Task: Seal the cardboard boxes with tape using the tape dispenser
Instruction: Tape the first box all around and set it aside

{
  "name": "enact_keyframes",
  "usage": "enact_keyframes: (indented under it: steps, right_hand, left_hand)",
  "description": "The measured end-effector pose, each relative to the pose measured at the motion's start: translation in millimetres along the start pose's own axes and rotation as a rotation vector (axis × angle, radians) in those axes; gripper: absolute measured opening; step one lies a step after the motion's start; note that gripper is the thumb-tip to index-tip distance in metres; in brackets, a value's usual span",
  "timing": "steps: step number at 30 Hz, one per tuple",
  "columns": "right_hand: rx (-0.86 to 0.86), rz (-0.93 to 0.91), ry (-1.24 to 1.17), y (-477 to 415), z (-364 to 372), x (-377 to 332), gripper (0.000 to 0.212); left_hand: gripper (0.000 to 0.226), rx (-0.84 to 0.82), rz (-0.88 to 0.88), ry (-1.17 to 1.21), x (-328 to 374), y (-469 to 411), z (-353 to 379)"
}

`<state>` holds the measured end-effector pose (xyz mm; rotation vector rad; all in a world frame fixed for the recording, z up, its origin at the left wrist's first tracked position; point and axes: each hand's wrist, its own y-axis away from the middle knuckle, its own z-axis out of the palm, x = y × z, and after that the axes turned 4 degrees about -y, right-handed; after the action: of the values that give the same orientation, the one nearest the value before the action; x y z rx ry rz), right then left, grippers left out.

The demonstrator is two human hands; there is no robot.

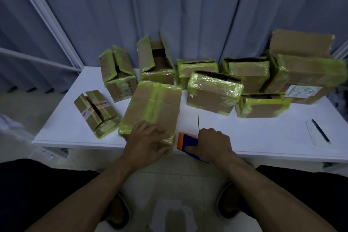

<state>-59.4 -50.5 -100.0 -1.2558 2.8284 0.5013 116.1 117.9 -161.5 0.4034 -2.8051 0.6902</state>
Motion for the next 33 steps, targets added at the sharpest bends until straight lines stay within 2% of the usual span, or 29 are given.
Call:
enact_keyframes:
  steps: [2, 5, 7, 11, 14, 18, 21, 24, 30, 33]
  right_hand:
    - [0.017, 0.033, -0.012, 0, -4, 7, 0.06]
    - [0.049, 0.09, -0.065, 3, -10, 16, 0.059]
    - [0.066, 0.104, -0.094, 6, -11, 20, 0.06]
    - [0.075, 0.119, -0.172, 13, -13, 23, 0.065]
    - [0.093, 0.096, -0.228, 20, -20, 24, 0.061]
    - [0.137, 0.045, -0.312, 30, -30, 24, 0.056]
    - [0.179, 0.015, -0.451, 37, -38, 23, 0.056]
    - [0.231, -0.023, -0.557, 39, -40, 21, 0.056]
    - [0.293, -0.037, -0.654, 38, -42, 17, 0.057]
    - [0.316, -0.033, -0.661, 37, -44, 18, 0.054]
  left_hand:
    - [0.051, 0.044, -0.095, -0.048, 13, -1, 1]
    - [0.067, -0.024, -0.195, -0.151, 35, -4, 7]
    - [0.061, -0.069, -0.247, -0.199, 44, -3, 12]
    - [0.037, -0.109, -0.282, -0.259, 43, -2, 11]
    - [0.038, -0.154, -0.273, -0.286, 45, 2, 8]
    - [0.038, -0.153, -0.286, -0.073, 40, 13, 10]
    - [0.039, -0.152, -0.119, 0.084, 32, 25, 4]
    - [0.04, -0.152, -0.008, 0.121, 22, 37, -8]
    - [0.054, -0.325, 0.01, 0.306, -12, 35, -43]
    - [0.064, -0.371, -0.089, 0.315, -32, 28, -48]
